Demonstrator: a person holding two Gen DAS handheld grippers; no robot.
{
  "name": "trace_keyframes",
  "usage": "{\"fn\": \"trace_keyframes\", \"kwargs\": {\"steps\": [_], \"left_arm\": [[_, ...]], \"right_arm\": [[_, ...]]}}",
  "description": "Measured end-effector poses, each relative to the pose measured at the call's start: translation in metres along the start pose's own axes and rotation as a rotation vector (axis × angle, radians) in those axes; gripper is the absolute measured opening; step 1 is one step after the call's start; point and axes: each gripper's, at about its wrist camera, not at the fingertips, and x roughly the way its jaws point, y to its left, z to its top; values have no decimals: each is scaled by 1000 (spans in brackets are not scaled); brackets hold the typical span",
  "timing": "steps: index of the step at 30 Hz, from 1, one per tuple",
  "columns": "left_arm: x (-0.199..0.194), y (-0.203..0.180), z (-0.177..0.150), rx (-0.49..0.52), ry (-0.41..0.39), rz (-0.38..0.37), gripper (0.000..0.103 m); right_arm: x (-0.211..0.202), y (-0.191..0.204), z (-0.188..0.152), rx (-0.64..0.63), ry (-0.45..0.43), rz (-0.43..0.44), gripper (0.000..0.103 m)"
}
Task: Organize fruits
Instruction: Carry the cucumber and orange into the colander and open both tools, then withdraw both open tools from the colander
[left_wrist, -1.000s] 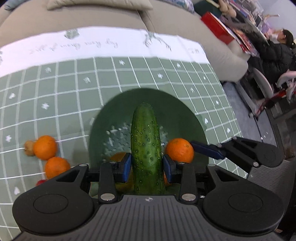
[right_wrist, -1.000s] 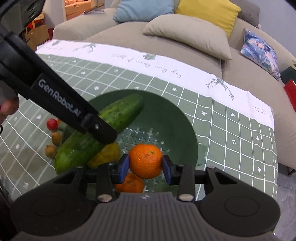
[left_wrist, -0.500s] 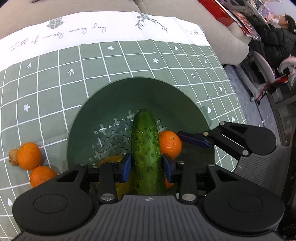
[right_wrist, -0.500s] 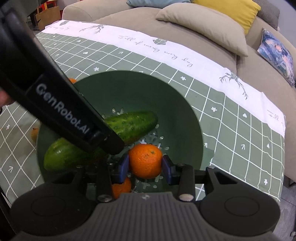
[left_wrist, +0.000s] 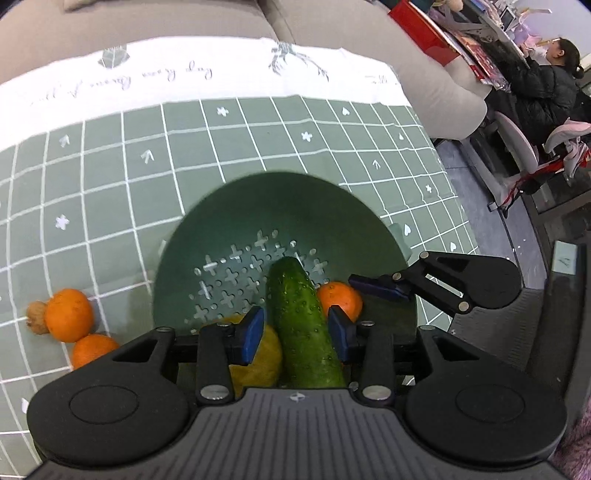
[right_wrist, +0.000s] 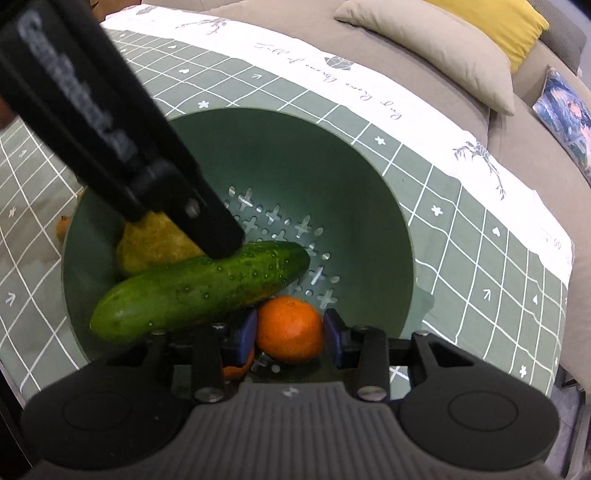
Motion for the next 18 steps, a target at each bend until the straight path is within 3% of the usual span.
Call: {"fn": "trace_keyframes", "kwargs": {"steps": [12,18], "left_arm": [[-45,15,-18,3,-67,89,46],[-73,26,-37,24,-128,128,46]], "right_arm": [[-25,2,5,-23,8,-33,44],[-54,7,11,90,-56,-16,45]]}}
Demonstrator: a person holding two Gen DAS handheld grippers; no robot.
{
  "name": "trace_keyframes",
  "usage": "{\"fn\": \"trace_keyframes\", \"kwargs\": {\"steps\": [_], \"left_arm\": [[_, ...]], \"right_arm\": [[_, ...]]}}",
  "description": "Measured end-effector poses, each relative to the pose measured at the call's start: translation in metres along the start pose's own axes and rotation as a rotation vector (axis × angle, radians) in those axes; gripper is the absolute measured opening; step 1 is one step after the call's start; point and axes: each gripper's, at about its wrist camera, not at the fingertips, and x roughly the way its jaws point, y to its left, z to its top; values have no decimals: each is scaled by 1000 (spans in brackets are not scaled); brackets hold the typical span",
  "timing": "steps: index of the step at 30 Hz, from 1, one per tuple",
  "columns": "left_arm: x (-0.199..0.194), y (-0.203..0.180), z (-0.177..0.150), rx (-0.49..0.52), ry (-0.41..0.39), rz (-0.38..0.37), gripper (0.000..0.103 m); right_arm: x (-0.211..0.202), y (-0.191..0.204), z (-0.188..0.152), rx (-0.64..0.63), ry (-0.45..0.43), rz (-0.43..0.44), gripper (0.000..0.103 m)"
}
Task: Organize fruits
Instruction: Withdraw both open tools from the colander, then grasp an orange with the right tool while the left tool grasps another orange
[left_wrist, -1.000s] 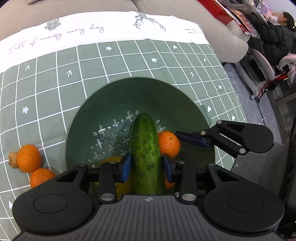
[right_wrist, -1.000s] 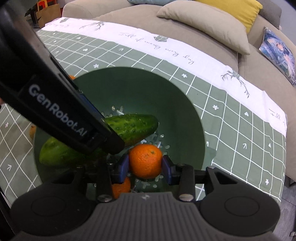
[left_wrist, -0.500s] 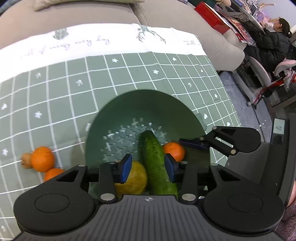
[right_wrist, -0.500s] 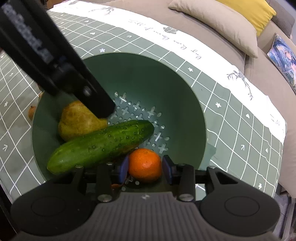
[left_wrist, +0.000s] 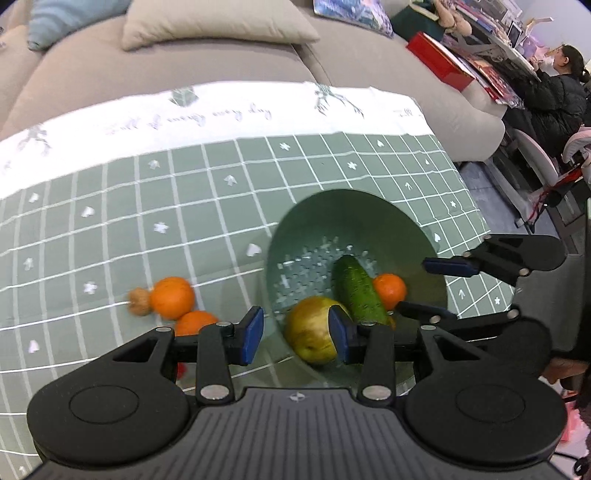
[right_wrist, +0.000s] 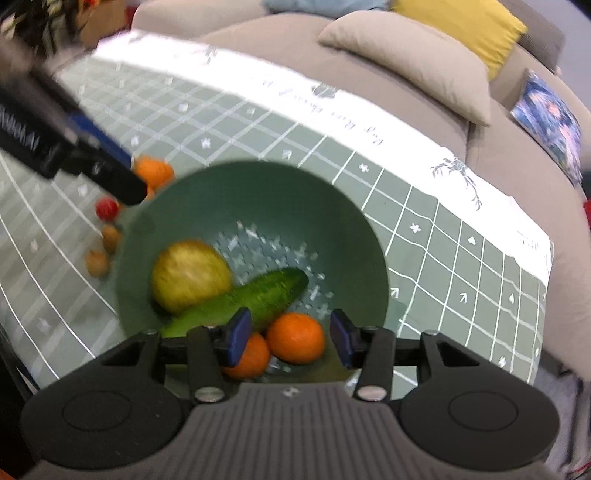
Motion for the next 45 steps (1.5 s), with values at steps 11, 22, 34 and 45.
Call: {"fn": "trace_keyframes", "kwargs": {"steps": [11,22,34,45], "left_arm": [[-58,34,-48,34,-167,62,46],[-78,65,-102,25,-254,141,46],[-63,83,-102,40,-214,123,46],[-35,93,-69,119,-136,102,46]], "right_arm": [[-46,65,4,251,-189,77,56],[-46,144,2,309,-275,105,58],[-22,162,26,90,-238,90,46],[41,136,89,-119,-67,183,42]]}}
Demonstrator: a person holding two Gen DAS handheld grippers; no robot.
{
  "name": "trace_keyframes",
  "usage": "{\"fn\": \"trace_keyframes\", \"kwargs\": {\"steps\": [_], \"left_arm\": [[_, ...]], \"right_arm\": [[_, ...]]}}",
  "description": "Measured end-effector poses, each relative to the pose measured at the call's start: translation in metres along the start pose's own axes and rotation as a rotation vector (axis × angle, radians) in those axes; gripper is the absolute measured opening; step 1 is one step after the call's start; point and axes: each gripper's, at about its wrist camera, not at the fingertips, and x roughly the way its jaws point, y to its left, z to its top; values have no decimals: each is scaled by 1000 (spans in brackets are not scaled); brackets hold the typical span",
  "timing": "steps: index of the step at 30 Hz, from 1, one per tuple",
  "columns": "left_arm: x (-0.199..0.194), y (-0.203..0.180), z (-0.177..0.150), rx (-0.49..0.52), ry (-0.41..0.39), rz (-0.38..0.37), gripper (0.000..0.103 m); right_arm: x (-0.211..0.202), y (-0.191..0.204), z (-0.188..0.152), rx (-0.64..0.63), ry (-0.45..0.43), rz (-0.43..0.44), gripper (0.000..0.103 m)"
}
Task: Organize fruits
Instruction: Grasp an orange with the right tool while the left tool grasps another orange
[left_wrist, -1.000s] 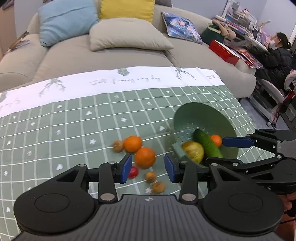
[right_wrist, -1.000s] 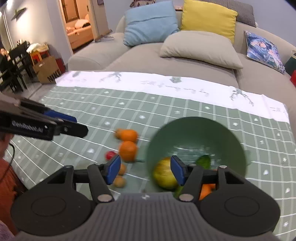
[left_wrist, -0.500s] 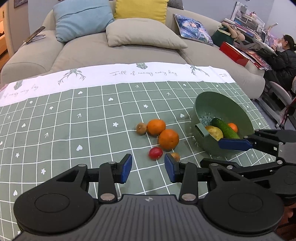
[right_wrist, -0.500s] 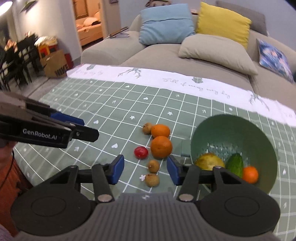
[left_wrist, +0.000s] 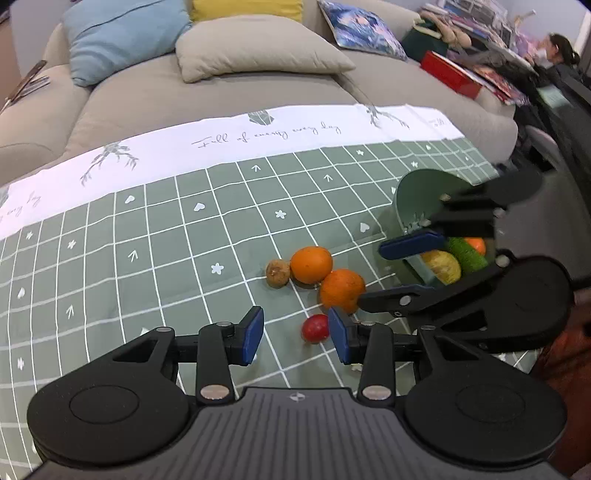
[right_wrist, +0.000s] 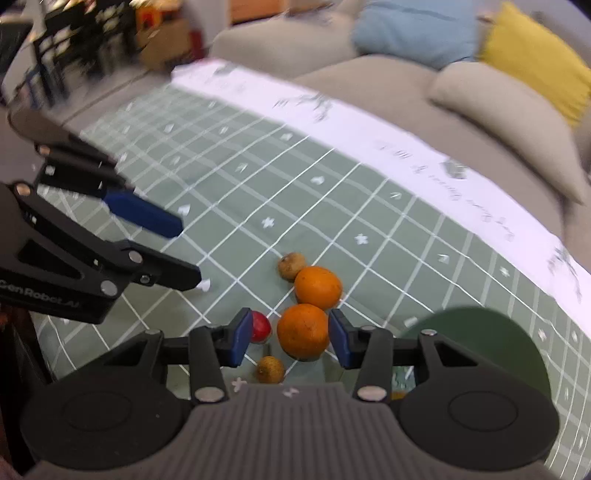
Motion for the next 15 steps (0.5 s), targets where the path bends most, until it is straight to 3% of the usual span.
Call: {"fn": "trace_keyframes", "kwargs": {"steps": [7,15], "left_arm": [[21,12,6,41,42,-16,46],[36,19,8,59,62,-37,46]], "right_arm": [[45,-9,21,-160,204,66,42],[75,-16,27,-202,317,114,42]]}}
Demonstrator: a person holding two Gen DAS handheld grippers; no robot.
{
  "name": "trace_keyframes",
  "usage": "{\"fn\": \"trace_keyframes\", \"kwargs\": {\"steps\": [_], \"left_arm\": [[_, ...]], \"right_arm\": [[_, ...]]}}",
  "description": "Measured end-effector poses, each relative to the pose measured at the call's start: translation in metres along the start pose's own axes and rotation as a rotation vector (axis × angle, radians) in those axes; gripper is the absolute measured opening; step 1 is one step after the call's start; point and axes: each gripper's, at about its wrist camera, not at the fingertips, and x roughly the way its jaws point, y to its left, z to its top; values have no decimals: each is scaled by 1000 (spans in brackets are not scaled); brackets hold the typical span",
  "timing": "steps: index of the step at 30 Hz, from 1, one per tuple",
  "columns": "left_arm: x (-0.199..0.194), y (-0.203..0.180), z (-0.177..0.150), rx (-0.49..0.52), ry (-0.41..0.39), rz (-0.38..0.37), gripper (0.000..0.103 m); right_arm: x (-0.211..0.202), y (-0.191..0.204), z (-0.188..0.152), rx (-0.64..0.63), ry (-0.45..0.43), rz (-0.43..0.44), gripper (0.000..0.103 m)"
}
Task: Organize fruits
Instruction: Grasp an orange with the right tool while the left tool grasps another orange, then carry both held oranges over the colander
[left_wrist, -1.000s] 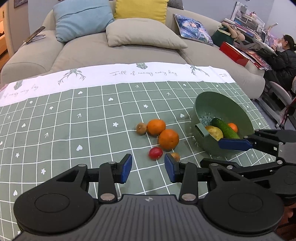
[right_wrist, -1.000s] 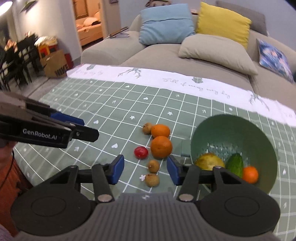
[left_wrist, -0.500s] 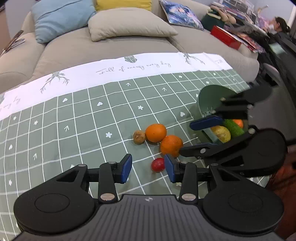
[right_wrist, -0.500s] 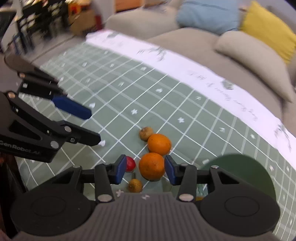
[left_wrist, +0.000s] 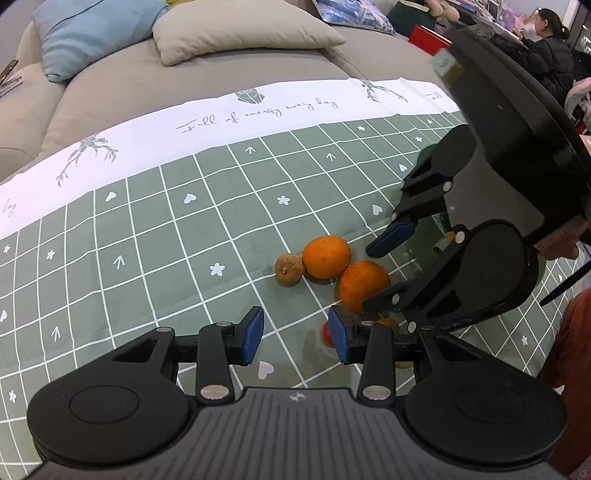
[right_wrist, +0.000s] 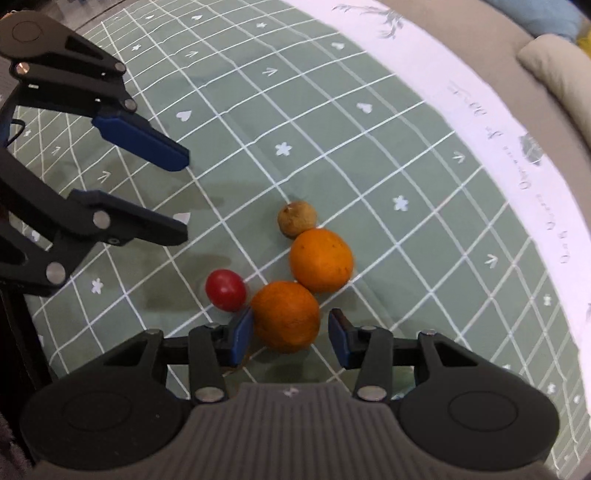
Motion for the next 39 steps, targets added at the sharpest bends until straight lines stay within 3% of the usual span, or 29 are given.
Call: {"fn": "trace_keyframes", "kwargs": {"steps": [5,10,15,18,24,35,39], "left_arm": [[5,4,2,1,5,-7,46],[6,2,5,33,3,-16,46],[8,-4,15,88,-2,-23,46],[11,-10,22,123,-7,-28,46],[28,-26,37,193,7,-23,51],[76,-56,48,328,110,20,51],[85,-61,48,364,131,68,51]], "right_arm": [[9,-6,4,32,21,63,38],[5,-3,1,26,6,54,37],[-21,-10,-1,40,-61,52,37],[-42,-20,-1,53,-110,8,37],[-81,-53,-7,165,-207,-22,37],[-96,-63,-43,278,-275,-39,37],[-104,-68,-65,319,-300,-39,37]]}}
